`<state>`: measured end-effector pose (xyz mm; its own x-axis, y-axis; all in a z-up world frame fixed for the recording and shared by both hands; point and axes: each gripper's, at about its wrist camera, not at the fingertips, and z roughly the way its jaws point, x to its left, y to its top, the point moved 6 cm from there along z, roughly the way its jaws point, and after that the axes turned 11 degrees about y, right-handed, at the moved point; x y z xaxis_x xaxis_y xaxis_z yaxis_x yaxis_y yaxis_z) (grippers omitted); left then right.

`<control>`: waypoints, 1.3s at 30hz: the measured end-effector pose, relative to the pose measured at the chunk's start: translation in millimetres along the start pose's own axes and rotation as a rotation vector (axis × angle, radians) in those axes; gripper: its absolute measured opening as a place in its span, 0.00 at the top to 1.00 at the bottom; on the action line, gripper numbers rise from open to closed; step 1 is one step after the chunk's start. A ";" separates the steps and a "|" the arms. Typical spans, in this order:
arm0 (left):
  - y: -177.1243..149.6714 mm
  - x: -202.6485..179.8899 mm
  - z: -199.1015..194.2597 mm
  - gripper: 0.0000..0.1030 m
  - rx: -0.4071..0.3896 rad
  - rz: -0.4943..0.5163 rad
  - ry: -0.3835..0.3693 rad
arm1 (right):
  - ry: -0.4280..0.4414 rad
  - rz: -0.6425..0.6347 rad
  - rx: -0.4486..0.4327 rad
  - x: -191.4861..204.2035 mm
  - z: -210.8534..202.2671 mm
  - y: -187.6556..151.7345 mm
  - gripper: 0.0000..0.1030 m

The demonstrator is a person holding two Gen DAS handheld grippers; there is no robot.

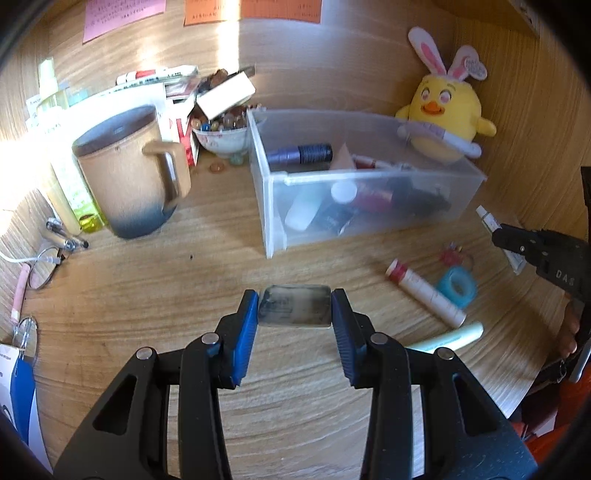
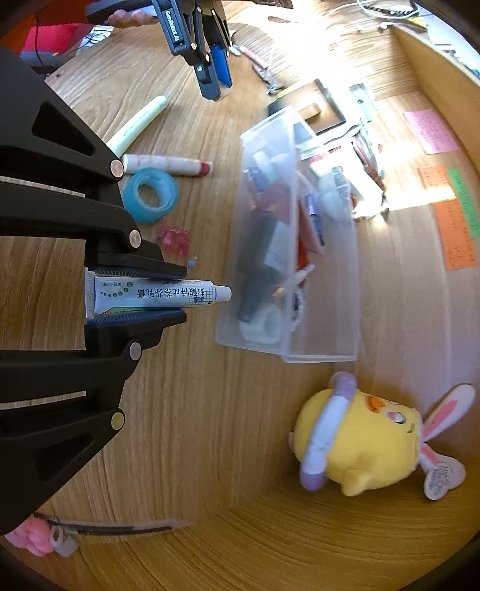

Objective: Organize objects
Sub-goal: 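Grasp the beige eraser with the left tool while the right tool grasps the white ointment tube, then carry the eraser and ointment tube over the clear bin, then open the left tool dropping the eraser while the right tool releases the ointment tube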

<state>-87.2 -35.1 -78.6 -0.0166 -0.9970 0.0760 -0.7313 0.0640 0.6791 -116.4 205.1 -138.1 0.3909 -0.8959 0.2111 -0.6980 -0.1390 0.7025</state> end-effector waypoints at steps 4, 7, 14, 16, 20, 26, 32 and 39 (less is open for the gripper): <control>11.8 -2.7 -7.1 0.62 -0.035 -0.013 -0.010 | 0.011 -0.012 -0.047 5.7 -9.0 11.7 0.85; 21.3 -3.6 -12.1 0.62 -0.060 -0.020 -0.015 | 0.026 -0.016 -0.074 8.4 -14.5 19.3 0.85; 44.0 -9.0 -19.3 0.62 -0.107 -0.032 -0.027 | 0.055 -0.026 -0.134 15.6 -22.0 39.8 0.85; 49.9 -10.3 -19.8 0.62 -0.118 -0.032 -0.029 | 0.058 -0.030 -0.152 17.4 -23.5 45.3 0.85; 63.1 -13.9 -19.9 0.62 -0.135 -0.033 -0.038 | 0.074 -0.046 -0.175 22.5 -25.2 56.1 0.85; 82.1 -22.1 -17.7 0.62 -0.159 -0.029 -0.050 | 0.083 -0.060 -0.195 24.9 -21.3 73.5 0.85; 96.9 -29.9 -12.2 0.62 -0.168 -0.022 -0.057 | 0.094 -0.056 -0.192 21.8 -11.4 89.6 0.85; 109.9 -36.2 -1.6 0.62 -0.174 -0.017 -0.042 | 0.106 -0.049 -0.188 15.0 -0.8 108.1 0.85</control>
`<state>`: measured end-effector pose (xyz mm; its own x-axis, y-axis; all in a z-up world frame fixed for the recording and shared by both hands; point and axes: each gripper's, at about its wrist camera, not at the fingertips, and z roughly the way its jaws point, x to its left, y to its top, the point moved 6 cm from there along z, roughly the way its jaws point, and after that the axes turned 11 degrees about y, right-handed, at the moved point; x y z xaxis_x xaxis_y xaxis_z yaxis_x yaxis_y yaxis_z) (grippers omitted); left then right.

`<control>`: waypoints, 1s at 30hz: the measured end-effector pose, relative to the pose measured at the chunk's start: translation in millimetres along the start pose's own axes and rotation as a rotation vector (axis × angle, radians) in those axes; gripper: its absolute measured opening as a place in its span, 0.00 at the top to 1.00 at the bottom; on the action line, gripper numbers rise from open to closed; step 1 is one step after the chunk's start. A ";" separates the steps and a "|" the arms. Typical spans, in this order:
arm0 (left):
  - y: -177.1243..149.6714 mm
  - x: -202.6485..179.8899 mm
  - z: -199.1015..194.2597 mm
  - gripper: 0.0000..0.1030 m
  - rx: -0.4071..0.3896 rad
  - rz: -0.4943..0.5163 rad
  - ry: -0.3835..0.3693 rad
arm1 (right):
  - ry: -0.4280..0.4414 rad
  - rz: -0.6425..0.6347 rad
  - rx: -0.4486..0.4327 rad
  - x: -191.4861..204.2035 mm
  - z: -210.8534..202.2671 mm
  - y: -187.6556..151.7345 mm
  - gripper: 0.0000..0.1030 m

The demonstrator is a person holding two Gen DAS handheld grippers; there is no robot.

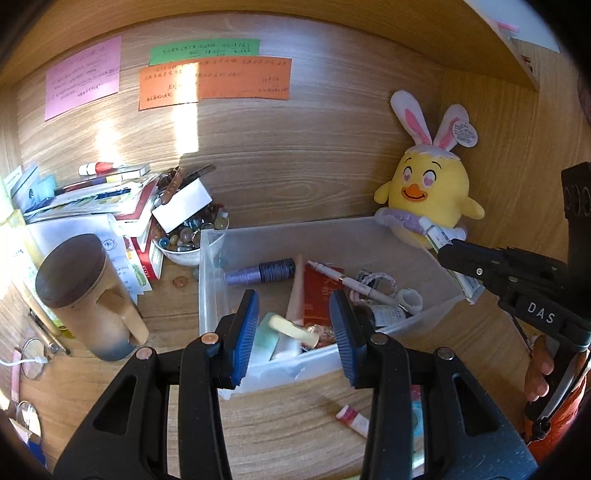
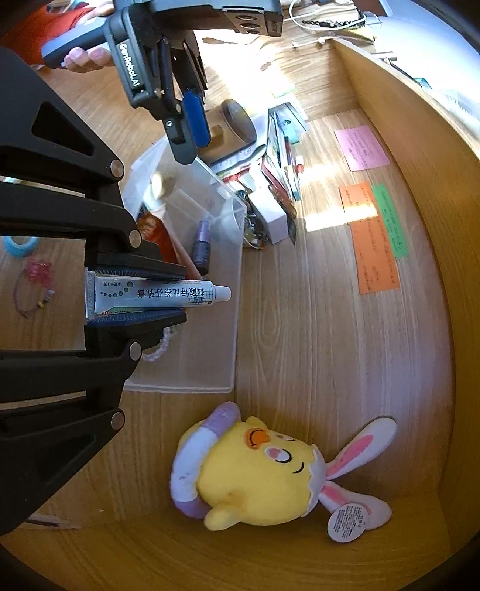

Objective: Organize objects
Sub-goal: 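Open the left tool dropping the eraser while the right tool releases the ointment tube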

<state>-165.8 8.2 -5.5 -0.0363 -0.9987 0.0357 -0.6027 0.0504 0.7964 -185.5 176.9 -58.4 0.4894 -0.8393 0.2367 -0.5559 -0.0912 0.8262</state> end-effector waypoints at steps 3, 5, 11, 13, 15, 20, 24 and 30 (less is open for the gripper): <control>0.5 0.3 9.1 0.62 0.016 -0.005 0.001 | -0.008 0.004 0.013 -5.1 8.9 2.5 0.85; -1.1 2.1 15.5 0.62 0.032 -0.014 -0.002 | -0.013 0.010 0.032 -9.4 17.1 0.8 0.85; -10.2 12.2 24.6 0.62 0.067 -0.041 -0.014 | -0.037 0.037 0.104 -23.3 42.6 -14.2 0.85; -13.1 15.2 25.2 0.61 0.075 -0.043 -0.018 | -0.040 0.048 0.131 -27.2 51.8 -19.6 0.85; -16.3 17.0 25.0 0.59 0.079 -0.042 -0.020 | -0.047 0.052 0.150 -30.1 58.5 -22.6 0.86; -22.6 16.5 22.8 0.51 0.084 -0.037 -0.024 | -0.053 0.050 0.171 -31.0 63.3 -26.5 0.85; -25.6 14.1 17.0 0.47 0.082 -0.026 -0.031 | -0.058 0.054 0.177 -31.5 61.2 -26.3 0.85; -29.4 10.0 -0.2 0.36 0.056 -0.013 -0.034 | -0.048 0.057 0.167 -25.0 49.7 -23.0 0.76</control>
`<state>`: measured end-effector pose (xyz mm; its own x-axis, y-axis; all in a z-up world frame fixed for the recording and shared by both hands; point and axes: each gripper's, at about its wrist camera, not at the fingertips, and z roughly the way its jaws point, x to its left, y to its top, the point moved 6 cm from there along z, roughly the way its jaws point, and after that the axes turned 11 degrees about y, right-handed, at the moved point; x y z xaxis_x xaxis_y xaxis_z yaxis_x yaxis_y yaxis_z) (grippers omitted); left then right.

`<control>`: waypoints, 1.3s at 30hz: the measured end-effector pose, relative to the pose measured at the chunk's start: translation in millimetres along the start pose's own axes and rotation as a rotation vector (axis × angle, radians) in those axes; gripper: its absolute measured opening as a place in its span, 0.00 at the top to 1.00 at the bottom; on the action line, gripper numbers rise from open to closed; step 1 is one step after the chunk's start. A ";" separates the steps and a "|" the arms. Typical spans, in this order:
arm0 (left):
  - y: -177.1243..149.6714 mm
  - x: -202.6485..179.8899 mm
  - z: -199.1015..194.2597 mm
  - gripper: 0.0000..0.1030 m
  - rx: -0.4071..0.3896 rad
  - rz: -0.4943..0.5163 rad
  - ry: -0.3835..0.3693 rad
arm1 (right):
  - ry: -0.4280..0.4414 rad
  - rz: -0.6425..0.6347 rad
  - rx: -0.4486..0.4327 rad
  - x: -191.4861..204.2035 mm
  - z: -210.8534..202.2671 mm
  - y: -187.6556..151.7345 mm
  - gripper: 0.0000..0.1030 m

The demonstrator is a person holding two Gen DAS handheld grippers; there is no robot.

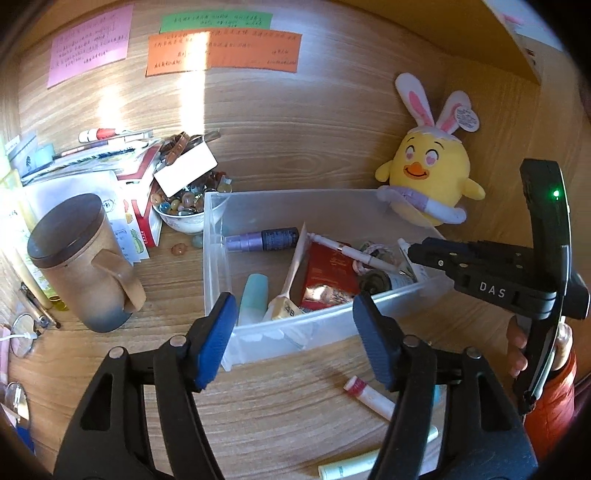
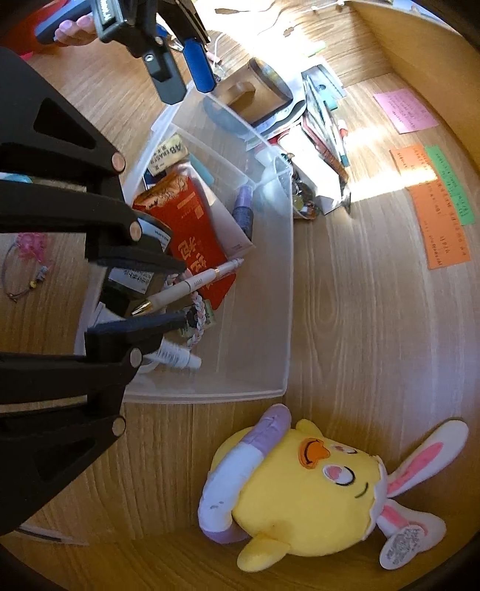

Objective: Organize objects
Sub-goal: 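Open the left tool dropping the eraser while the right tool releases the ointment tube, then move both open tools back toward the pale green tube and tape roll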

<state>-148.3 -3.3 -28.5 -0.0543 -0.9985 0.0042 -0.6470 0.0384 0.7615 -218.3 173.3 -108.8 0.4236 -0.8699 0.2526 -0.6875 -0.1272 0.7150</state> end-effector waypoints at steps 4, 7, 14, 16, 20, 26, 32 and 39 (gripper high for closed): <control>-5.2 -5.2 -10.9 0.30 -0.012 0.020 -0.001 | -0.014 -0.023 -0.025 8.7 -14.7 -1.8 0.63; -11.4 -8.9 -17.6 0.27 -0.014 0.028 -0.008 | -0.019 -0.042 -0.040 16.4 -25.4 -5.7 0.53; -38.5 -22.9 -22.3 0.25 0.030 0.067 -0.035 | -0.005 -0.048 -0.054 26.5 -45.9 -25.0 0.38; -50.4 -29.1 -21.9 0.25 0.050 0.092 -0.041 | 0.004 -0.045 -0.048 27.9 -48.7 -32.6 0.36; -72.0 -40.1 -21.0 0.25 0.092 0.131 -0.064 | 0.006 -0.054 -0.029 32.5 -51.5 -50.1 0.34; -98.5 -49.6 -24.9 0.25 0.135 0.172 -0.102 | 0.019 -0.049 0.005 35.2 -51.0 -73.7 0.34; -120.9 -55.0 -21.6 0.25 0.183 0.236 -0.113 | 0.031 -0.043 0.040 34.6 -53.0 -93.5 0.34; -119.7 -70.5 -10.8 0.25 0.202 0.300 -0.115 | 0.036 -0.084 0.089 41.3 -52.6 -114.6 0.33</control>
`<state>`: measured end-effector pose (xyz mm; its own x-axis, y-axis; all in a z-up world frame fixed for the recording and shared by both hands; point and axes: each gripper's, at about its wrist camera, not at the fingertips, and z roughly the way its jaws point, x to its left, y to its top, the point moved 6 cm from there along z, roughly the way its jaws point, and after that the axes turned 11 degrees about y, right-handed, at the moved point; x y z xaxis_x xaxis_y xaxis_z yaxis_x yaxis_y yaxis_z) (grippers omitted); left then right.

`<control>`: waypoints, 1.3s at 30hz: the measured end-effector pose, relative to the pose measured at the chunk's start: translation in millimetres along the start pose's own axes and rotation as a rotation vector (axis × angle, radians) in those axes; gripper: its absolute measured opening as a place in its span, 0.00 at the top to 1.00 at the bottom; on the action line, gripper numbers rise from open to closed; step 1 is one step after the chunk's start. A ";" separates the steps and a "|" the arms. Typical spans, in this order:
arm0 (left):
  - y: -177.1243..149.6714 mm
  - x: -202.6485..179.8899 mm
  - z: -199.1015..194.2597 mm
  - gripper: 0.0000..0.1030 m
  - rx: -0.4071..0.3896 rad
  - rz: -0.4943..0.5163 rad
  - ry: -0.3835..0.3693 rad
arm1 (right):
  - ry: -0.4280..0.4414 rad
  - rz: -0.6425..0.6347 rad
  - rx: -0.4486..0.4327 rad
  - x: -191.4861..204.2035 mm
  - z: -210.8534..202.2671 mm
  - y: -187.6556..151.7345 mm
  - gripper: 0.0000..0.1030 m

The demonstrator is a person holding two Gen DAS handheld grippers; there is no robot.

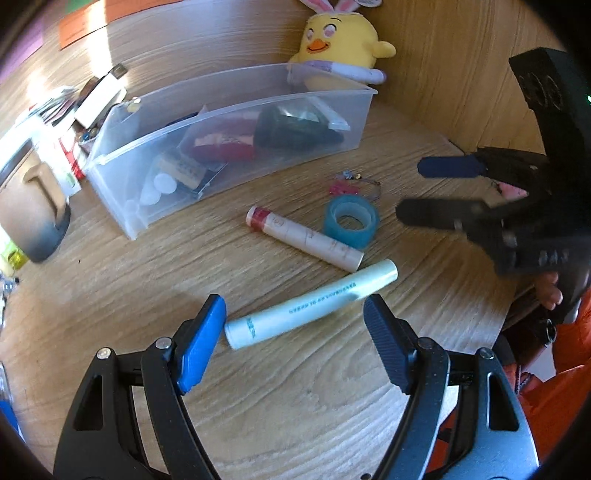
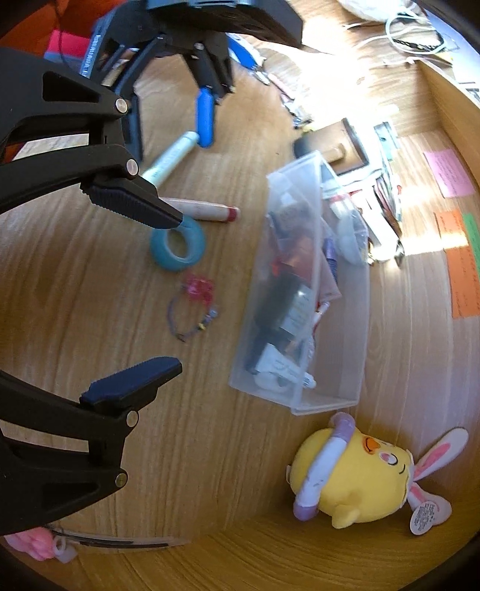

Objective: Organize objects
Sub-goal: 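Move both open tools back toward the pale green tube and tape roll, then close the left tool on the pale green tube while the right tool approaches the blue tape roll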

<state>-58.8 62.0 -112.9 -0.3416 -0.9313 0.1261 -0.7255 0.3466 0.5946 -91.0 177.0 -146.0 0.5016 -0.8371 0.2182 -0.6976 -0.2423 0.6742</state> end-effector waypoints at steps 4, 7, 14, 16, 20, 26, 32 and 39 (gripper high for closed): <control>6.9 -6.8 7.0 0.25 0.008 0.042 0.002 | 0.003 -0.003 0.025 1.2 3.9 -8.7 0.33; 7.1 -9.8 11.0 0.25 0.007 0.058 0.014 | 0.004 0.001 0.037 -0.7 6.9 -13.8 0.33; 1.1 -12.1 -0.4 0.67 -0.019 0.054 0.004 | 0.021 0.014 0.054 -0.9 17.9 -14.4 0.33; -3.0 -11.0 -4.3 0.74 -0.027 0.049 0.020 | 0.025 0.011 0.059 0.7 21.5 -13.3 0.33; -11.7 -0.9 -9.6 0.81 -0.027 0.009 0.049 | 0.036 0.005 0.063 5.2 28.4 -10.3 0.33; -19.5 18.0 -13.7 0.82 -0.008 -0.066 0.054 | 0.055 -0.023 0.069 15.6 37.2 -4.6 0.38; -9.8 19.0 -7.4 0.82 0.000 -0.077 0.024 | 0.041 -0.055 0.103 24.2 52.1 0.6 0.48; -0.4 17.4 -2.0 0.86 -0.004 -0.079 0.023 | 0.032 -0.050 0.078 23.3 53.1 5.2 0.65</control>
<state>-63.2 45.5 -109.3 -0.2691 -0.9582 0.0970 -0.7471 0.2712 0.6069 -110.1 130.2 -174.8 0.5517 -0.8075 0.2089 -0.7085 -0.3216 0.6282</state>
